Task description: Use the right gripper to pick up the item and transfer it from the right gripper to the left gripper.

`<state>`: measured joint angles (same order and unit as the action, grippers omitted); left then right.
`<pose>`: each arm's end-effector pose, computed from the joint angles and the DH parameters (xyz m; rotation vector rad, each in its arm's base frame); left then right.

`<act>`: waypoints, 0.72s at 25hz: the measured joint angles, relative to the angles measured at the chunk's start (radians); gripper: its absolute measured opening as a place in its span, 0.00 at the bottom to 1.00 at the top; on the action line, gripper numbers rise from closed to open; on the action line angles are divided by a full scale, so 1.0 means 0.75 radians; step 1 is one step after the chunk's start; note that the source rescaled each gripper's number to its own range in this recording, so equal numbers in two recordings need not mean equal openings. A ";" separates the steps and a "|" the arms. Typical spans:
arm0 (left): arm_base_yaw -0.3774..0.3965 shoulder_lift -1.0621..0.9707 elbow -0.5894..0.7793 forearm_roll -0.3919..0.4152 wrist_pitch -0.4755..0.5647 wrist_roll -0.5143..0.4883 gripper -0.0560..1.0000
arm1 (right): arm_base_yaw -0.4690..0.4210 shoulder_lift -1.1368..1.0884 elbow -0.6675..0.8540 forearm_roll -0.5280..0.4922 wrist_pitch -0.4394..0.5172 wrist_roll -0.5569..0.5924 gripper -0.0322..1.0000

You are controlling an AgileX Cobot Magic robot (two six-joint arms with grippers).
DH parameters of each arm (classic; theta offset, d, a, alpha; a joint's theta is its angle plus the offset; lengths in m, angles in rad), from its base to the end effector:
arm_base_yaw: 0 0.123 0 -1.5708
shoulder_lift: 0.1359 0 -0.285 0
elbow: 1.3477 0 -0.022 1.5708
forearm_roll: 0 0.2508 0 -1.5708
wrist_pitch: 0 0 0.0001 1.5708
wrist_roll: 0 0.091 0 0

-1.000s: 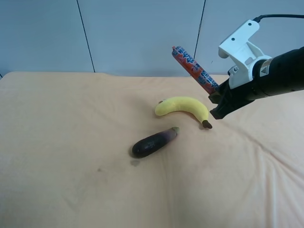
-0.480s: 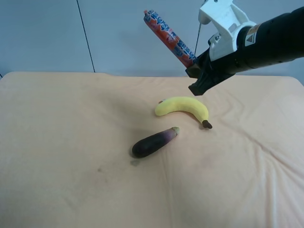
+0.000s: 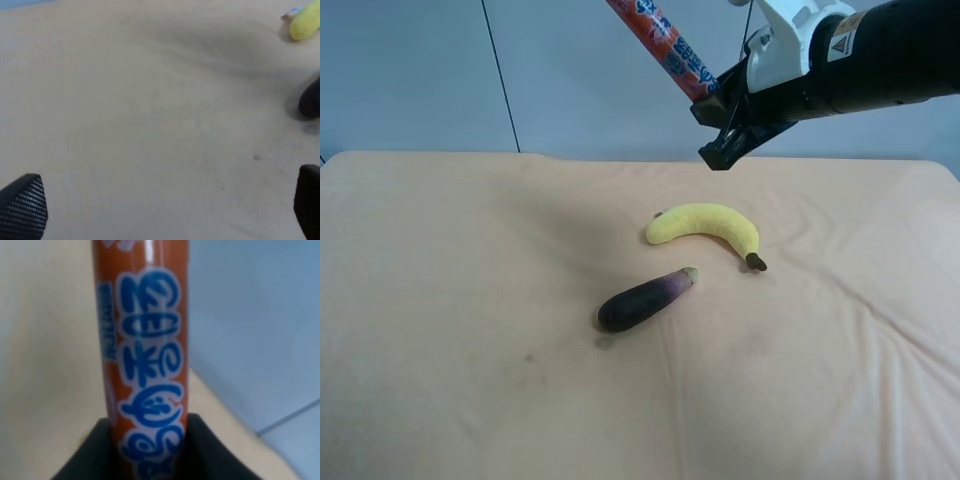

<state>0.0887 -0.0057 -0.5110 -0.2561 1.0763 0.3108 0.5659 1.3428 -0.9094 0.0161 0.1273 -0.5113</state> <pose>-0.0073 -0.0210 0.2812 0.2401 2.0029 -0.0530 0.2515 0.1600 0.3008 -1.0358 1.7628 0.0462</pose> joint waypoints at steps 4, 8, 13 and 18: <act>0.000 0.000 0.000 0.000 0.000 0.000 1.00 | 0.014 0.000 0.000 0.001 -0.068 -0.002 0.04; 0.000 0.000 0.000 0.000 0.000 0.000 1.00 | 0.014 0.000 0.000 0.001 -0.100 -0.002 0.04; 0.000 0.000 0.000 0.000 0.000 0.000 1.00 | 0.014 0.000 0.000 0.001 -0.100 -0.002 0.04; 0.000 0.000 0.000 -0.001 0.000 0.000 1.00 | 0.014 0.000 0.000 0.001 -0.101 -0.002 0.04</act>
<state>0.0887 -0.0057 -0.5110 -0.2570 1.0763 0.3108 0.5764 1.3428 -0.9094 0.0169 0.0512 -0.5126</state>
